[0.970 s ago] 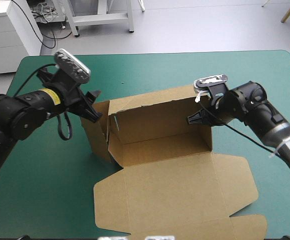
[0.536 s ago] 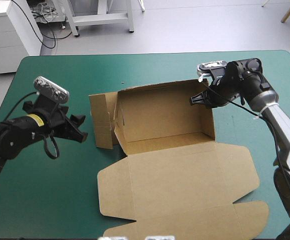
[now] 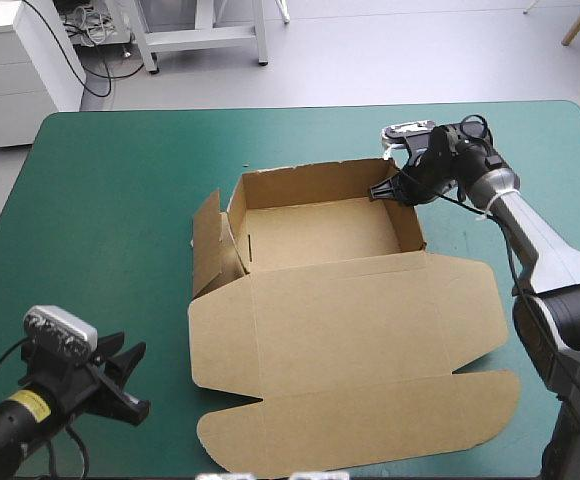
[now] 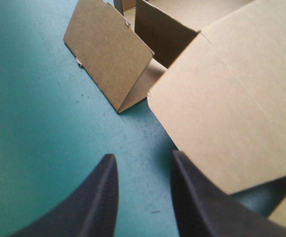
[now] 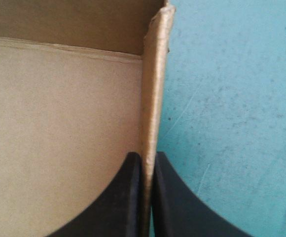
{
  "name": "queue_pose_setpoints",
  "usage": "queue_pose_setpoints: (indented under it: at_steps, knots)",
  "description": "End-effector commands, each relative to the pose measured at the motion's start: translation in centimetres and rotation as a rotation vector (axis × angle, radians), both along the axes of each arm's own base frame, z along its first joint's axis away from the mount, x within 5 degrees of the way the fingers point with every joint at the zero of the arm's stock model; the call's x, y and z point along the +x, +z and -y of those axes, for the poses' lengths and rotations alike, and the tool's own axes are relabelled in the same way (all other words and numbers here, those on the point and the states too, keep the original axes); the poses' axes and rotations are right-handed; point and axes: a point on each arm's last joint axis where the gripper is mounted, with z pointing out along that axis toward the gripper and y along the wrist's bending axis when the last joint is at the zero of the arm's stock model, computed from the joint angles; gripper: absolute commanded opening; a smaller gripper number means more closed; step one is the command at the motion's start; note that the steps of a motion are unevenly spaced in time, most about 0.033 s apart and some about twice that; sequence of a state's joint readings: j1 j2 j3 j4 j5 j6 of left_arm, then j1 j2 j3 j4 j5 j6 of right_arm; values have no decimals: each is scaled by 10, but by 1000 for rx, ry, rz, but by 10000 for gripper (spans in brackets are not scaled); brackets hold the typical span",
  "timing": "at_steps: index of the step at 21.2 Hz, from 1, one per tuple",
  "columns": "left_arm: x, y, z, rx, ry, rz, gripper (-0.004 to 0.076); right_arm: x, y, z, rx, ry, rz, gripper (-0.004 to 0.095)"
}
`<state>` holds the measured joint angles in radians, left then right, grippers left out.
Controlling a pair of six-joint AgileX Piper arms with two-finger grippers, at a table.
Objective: Fold the box
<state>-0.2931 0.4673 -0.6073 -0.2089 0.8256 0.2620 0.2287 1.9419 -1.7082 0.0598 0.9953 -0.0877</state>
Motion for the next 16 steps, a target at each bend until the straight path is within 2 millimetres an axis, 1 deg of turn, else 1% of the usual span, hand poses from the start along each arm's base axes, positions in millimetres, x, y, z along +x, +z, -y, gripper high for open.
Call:
queue_pose_setpoints:
  at_steps: [1, 2, 4, 5, 6, 7, 9, 11, 12, 13, 16]
  knots:
    - [-19, -2, -5, -54, 10, 78, 108, -11, -8, 3, -54, 45, -134, -21]
    - [-30, -8, -9, -68, 19, 89, -7, -10, -7, 3, -51, 44, -119, -21]
    - [-40, -17, -14, -79, 56, 68, -8, -7, 0, 2, -45, 44, -90, -17]
    - [-42, -16, -16, -90, 76, 78, -8, -6, 3, 2, -43, 44, -82, -13]
    - [-45, -16, -20, -82, 102, 107, -8, -5, 12, 2, -39, 44, -65, -3]
    - [-46, -16, -22, -79, 122, 118, -8, -4, 21, 1, -37, 45, -54, 28]
    - [-47, -15, -22, -77, 123, 124, -8, -1, 38, 1, -27, 44, -10, 122]
    - [-47, -15, -22, -79, 123, 124, -8, 1, 57, -1, -6, 42, 53, 238]
    - [-47, -15, -22, -79, 123, 124, -8, 1, 67, 0, 4, 34, 82, 278]
    - [-47, -15, -22, -79, 123, 124, -8, -2, 78, 0, 11, 32, 110, 331]
    - [-47, -15, -22, -79, 123, 124, -8, -14, 100, 4, 13, 31, 164, 426]
